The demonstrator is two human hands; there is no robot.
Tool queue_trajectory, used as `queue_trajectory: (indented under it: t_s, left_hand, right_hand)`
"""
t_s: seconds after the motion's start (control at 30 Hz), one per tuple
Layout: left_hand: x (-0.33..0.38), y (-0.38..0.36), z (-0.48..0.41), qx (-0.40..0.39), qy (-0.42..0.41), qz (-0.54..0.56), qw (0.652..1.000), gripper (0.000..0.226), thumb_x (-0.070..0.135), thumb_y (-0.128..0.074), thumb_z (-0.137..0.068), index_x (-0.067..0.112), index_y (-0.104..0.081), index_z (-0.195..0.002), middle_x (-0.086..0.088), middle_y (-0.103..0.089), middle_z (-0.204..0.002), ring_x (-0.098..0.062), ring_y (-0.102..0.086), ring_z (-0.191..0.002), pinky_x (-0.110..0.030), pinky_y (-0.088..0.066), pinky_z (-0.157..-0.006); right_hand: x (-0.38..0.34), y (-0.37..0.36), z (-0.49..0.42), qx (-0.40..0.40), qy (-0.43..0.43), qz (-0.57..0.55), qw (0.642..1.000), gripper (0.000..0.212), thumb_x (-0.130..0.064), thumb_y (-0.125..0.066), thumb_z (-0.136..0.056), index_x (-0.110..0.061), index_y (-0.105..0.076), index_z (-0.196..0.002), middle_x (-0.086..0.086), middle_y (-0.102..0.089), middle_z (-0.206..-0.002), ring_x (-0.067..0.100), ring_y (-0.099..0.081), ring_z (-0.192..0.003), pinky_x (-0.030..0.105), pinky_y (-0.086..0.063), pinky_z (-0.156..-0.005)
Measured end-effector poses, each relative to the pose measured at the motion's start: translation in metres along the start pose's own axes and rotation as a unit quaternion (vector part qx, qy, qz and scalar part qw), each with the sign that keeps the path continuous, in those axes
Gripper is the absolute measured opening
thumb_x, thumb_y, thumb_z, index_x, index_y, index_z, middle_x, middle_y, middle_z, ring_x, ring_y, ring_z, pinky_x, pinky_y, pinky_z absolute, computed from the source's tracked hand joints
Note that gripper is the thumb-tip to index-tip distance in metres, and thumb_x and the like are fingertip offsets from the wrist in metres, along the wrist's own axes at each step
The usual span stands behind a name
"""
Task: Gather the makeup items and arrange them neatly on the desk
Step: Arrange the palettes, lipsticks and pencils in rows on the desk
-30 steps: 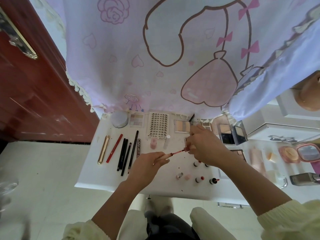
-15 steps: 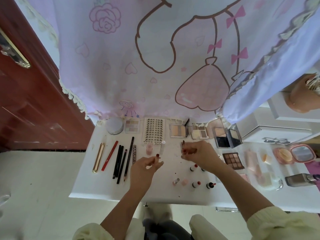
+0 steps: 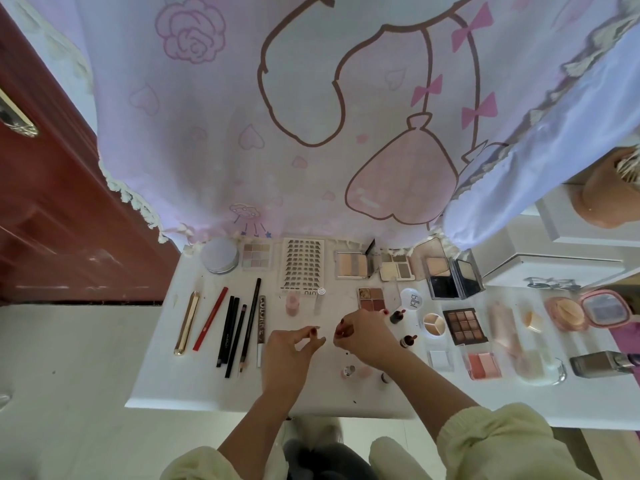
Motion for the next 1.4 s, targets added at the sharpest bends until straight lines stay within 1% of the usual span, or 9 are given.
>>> queue_trajectory:
  t_s: [0.1,0.27,0.37,0.53,0.73,0.83,0.9,1.17,1.4]
  left_hand:
    - [-0.004,-0.001,-0.002,-0.004,-0.006,-0.026,1.000,0.024,0.037,-0.074,-0.081,0.029,-0.075,-0.103,0.014,-0.073,-0.096,0.001,-0.064,-0.082,-0.005,-0.043,-0.069]
    - [-0.011,-0.001,-0.001,-0.013,-0.005,-0.059,0.998,0.021,0.038,-0.075,-0.080,0.030,-0.076,-0.099,0.014,-0.073,-0.093,0.000,-0.064,-0.078,-0.007,-0.047,-0.069]
    - [-0.011,0.004,0.001,-0.010,-0.013,-0.068,0.998,0.022,0.035,-0.073,-0.082,0.029,-0.075,-0.103,0.016,-0.070,-0.096,0.004,-0.057,-0.079,0.002,-0.037,-0.067]
    - [-0.027,0.011,0.005,-0.025,-0.015,-0.099,0.995,0.027,0.043,-0.068,-0.084,0.035,-0.071,-0.110,0.011,-0.066,-0.103,0.003,-0.048,-0.091,0.000,-0.028,-0.074]
    - [-0.036,0.018,0.010,-0.025,-0.017,-0.112,0.993,0.027,0.041,-0.069,-0.084,0.034,-0.071,-0.110,0.014,-0.057,-0.093,-0.003,-0.048,-0.091,-0.009,-0.036,-0.083]
    - [-0.037,0.018,0.011,-0.031,-0.016,-0.127,0.991,0.028,0.043,-0.066,-0.086,0.034,-0.070,-0.112,0.014,-0.056,-0.096,-0.002,-0.047,-0.090,0.001,-0.029,-0.075]
    - [-0.038,0.019,0.013,-0.034,-0.018,-0.137,0.990,0.029,0.044,-0.064,-0.087,0.034,-0.069,-0.114,0.013,-0.056,-0.099,-0.003,-0.046,-0.091,-0.003,-0.029,-0.075]
    - [-0.049,0.014,0.014,-0.034,-0.005,-0.141,0.989,0.030,0.048,-0.064,-0.086,0.034,-0.069,-0.112,0.011,-0.065,-0.111,-0.002,-0.049,-0.096,-0.018,-0.037,-0.095]
    - [-0.049,0.011,0.013,-0.031,0.008,-0.115,0.993,0.032,0.045,-0.065,-0.086,0.031,-0.068,-0.114,0.012,-0.065,-0.116,0.000,-0.049,-0.097,-0.014,-0.030,-0.094]
  right_hand:
    - [-0.003,-0.010,-0.005,-0.021,0.014,0.014,1.000,0.018,-0.022,-0.069,-0.085,-0.012,-0.074,-0.100,0.002,-0.072,-0.099,0.016,-0.066,-0.089,0.030,-0.054,-0.085]
    - [-0.006,-0.021,-0.009,-0.047,0.037,0.036,0.998,0.020,-0.022,-0.069,-0.085,-0.013,-0.075,-0.103,0.003,-0.071,-0.102,0.018,-0.065,-0.093,0.029,-0.053,-0.084]
    - [-0.007,-0.026,-0.010,-0.065,0.049,0.054,0.995,0.022,-0.024,-0.069,-0.085,-0.017,-0.076,-0.104,0.002,-0.072,-0.103,0.018,-0.065,-0.094,0.030,-0.054,-0.084]
    - [-0.007,-0.028,-0.010,-0.086,0.065,0.065,0.992,0.025,-0.027,-0.070,-0.085,-0.023,-0.074,-0.110,-0.001,-0.072,-0.105,0.015,-0.064,-0.096,0.030,-0.053,-0.087]
    - [-0.012,-0.029,-0.010,-0.103,0.084,0.077,0.988,0.026,-0.030,-0.074,-0.082,-0.024,-0.075,-0.107,-0.003,-0.074,-0.100,0.011,-0.064,-0.090,0.029,-0.053,-0.083]
    - [-0.021,-0.030,-0.011,-0.107,0.103,0.094,0.984,0.026,-0.033,-0.074,-0.081,-0.024,-0.076,-0.105,-0.004,-0.074,-0.098,0.012,-0.064,-0.088,0.029,-0.053,-0.082]
    - [-0.028,-0.035,-0.012,-0.120,0.116,0.111,0.980,0.027,-0.034,-0.074,-0.081,-0.024,-0.076,-0.105,-0.004,-0.074,-0.097,0.012,-0.064,-0.087,0.029,-0.053,-0.081]
    - [-0.043,-0.048,-0.006,-0.152,0.155,0.172,0.961,0.026,-0.030,-0.070,-0.085,-0.024,-0.074,-0.110,-0.003,-0.073,-0.102,0.015,-0.064,-0.092,0.028,-0.050,-0.080]
    - [-0.045,-0.049,-0.005,-0.155,0.166,0.197,0.954,0.027,-0.028,-0.068,-0.087,-0.025,-0.073,-0.113,-0.003,-0.071,-0.108,0.017,-0.060,-0.099,0.029,-0.048,-0.082]
Point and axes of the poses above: each hand's wrist, its own z-axis away from the middle knuckle, its own y-axis out of the back of the hand, x = y × z, the point moved 10 cm from there along -z, towards the middle knuckle
